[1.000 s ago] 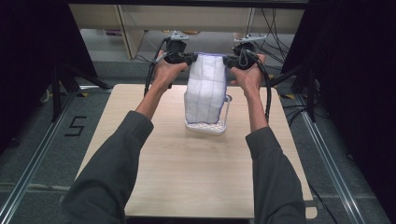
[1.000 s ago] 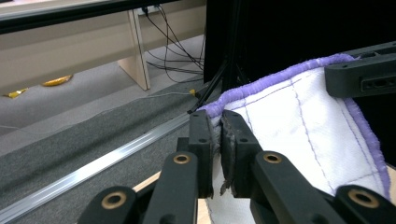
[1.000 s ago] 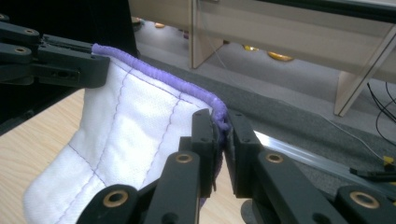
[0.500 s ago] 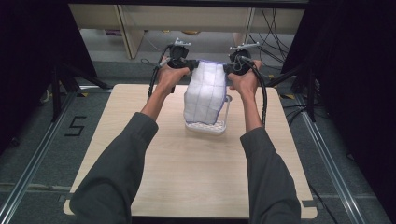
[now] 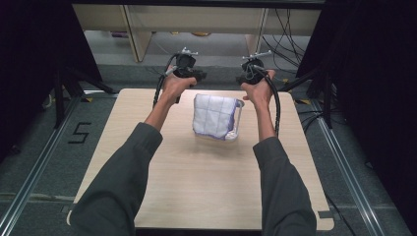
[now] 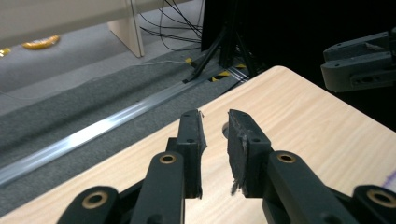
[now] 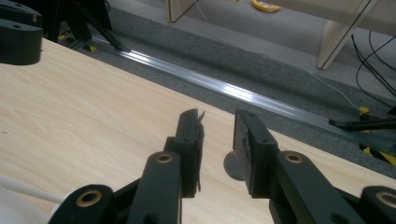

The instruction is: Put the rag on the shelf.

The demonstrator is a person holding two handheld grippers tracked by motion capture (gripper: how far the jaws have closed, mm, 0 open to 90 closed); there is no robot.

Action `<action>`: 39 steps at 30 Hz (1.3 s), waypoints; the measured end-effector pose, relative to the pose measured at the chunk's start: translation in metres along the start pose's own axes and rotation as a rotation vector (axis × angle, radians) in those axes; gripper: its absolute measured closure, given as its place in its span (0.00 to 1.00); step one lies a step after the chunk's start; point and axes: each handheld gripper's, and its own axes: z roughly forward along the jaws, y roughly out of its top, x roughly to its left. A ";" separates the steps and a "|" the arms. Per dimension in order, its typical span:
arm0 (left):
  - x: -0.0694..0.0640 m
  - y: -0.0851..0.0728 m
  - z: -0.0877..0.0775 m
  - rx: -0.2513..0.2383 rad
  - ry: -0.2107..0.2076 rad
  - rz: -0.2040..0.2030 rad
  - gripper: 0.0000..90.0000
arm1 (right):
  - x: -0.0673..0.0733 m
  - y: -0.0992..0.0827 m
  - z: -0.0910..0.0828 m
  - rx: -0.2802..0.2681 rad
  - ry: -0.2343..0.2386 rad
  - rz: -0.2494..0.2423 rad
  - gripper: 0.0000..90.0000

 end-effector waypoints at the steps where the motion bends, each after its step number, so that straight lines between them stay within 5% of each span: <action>1: 0.002 -0.003 -0.003 0.010 -0.001 -0.001 0.82 | -0.001 -0.001 -0.001 -0.003 0.004 0.009 0.78; 11: 0.014 -0.016 -0.023 0.048 -0.036 -0.045 0.66 | -0.003 -0.004 -0.013 0.029 0.018 -0.004 0.66; 20: 0.017 -0.027 -0.051 0.067 -0.047 -0.070 0.51 | 0.005 -0.009 -0.034 0.015 0.080 0.021 0.48; 34: 0.018 -0.059 -0.083 0.014 -0.051 -0.103 0.50 | 0.017 -0.018 -0.062 -0.001 0.105 -0.016 0.46; 39: 0.016 -0.069 -0.090 0.026 -0.050 -0.079 0.49 | 0.021 -0.021 -0.070 -0.018 0.116 -0.044 0.46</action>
